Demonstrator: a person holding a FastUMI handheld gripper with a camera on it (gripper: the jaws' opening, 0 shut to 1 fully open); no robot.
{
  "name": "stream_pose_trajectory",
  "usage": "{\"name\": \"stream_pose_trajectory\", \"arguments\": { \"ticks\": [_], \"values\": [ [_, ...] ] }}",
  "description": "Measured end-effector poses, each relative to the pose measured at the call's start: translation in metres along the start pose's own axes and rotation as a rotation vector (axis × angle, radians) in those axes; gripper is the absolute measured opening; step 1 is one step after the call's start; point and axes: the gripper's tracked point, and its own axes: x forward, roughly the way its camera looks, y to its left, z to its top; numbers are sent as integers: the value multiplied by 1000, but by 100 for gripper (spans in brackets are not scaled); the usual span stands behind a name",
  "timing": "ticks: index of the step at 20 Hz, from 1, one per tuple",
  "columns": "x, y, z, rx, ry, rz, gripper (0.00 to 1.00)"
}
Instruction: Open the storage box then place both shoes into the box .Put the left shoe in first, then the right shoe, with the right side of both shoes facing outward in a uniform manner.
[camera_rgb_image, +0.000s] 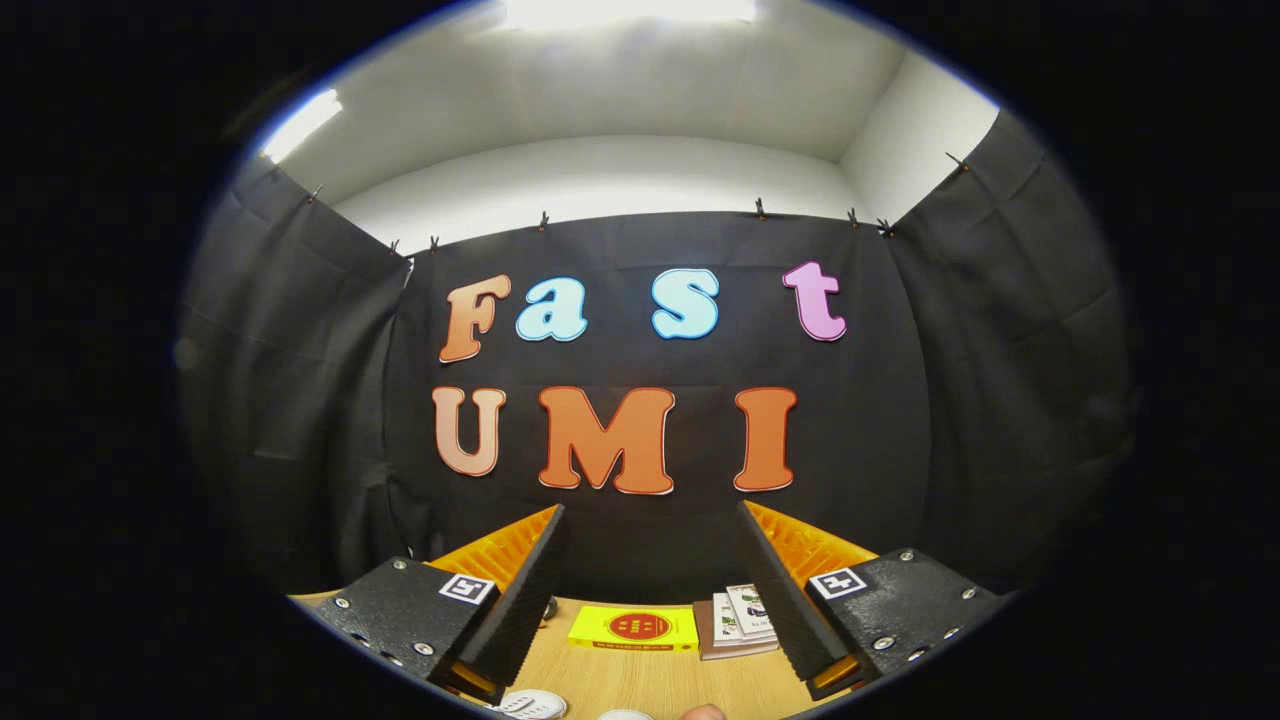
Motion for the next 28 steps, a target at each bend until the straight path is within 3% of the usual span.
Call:
{"name": "stream_pose_trajectory", "arguments": {
  "ticks": [8, 14, 22, 28],
  "values": [
    [7, -10, -17, 50, 36, -22, 99],
    [13, 4, -59, 163, 174, -7, 99],
    [7, 58, -127, 332, 384, 116, 97],
    [-22, 116, -204, 425, 660, 226, 97]
  ]
}}
